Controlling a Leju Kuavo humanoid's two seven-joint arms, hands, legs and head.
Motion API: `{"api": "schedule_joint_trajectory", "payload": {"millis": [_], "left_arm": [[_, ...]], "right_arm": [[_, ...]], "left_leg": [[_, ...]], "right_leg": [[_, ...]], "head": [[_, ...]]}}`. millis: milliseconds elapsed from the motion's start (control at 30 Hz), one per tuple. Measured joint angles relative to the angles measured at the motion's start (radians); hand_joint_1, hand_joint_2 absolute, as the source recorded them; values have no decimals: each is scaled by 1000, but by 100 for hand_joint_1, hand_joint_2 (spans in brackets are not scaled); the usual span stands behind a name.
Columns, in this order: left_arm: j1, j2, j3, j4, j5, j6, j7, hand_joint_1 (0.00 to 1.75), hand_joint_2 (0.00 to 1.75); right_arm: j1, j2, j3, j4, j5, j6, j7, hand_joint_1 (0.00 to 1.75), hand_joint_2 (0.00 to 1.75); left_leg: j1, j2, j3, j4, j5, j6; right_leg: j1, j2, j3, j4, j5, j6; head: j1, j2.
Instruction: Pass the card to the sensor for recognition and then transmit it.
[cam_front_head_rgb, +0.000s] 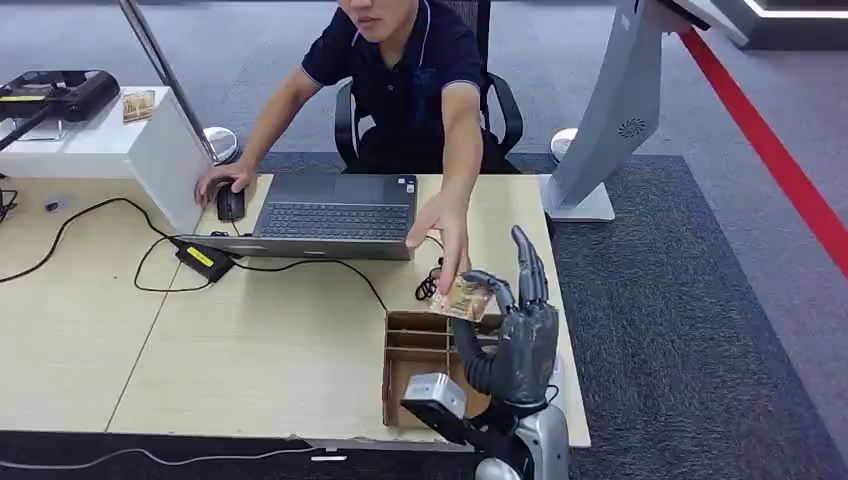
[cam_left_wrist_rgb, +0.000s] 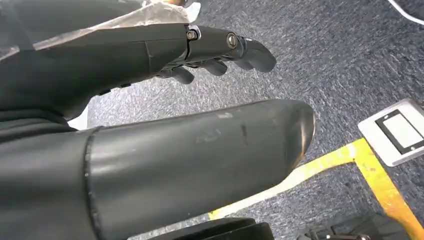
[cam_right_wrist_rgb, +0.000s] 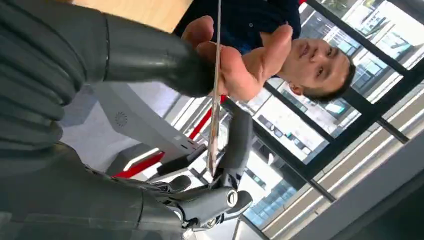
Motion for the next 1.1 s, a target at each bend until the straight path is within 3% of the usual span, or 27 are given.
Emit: {"api": "schedule_joint_trajectory", "payload": {"millis": [233,500,733,933,1100], "left_arm": [[0,0,0,0,2,-3,0,0,0],[1,0,1,0,24,1,-12,0,0],[3,0,9,0,47,8,-18,0,0],[6,1,22,0,72,16,-29,0,0],[6,2,34,0,79,17,-31,0,0]], "right_arm": [[3,-7,4,7,1,0,39,0,175],[30,-45,31,11,-88,0,214,0,175],[34,-134,109,16,-249,0,404,0,175],[40,-229,175,-3,-438,-1,456,0,175],[57,-277,195,-23,-452,-1,462,0,175]], "left_leg": [[0,0,1,0,0,0],[0,0,1,0,0,0],[0,0,0,0,0,0],[0,0,1,0,0,0],[0,0,0,0,0,0]], "right_leg": [[0,0,0,0,0,0],[0,0,0,0,0,0],[0,0,0,0,0,0],[0,0,0,0,0,0],[0,0,-1,0,0,0]], "head": [[0,0],[0,0],[0,0],[0,0],[0,0]]}}
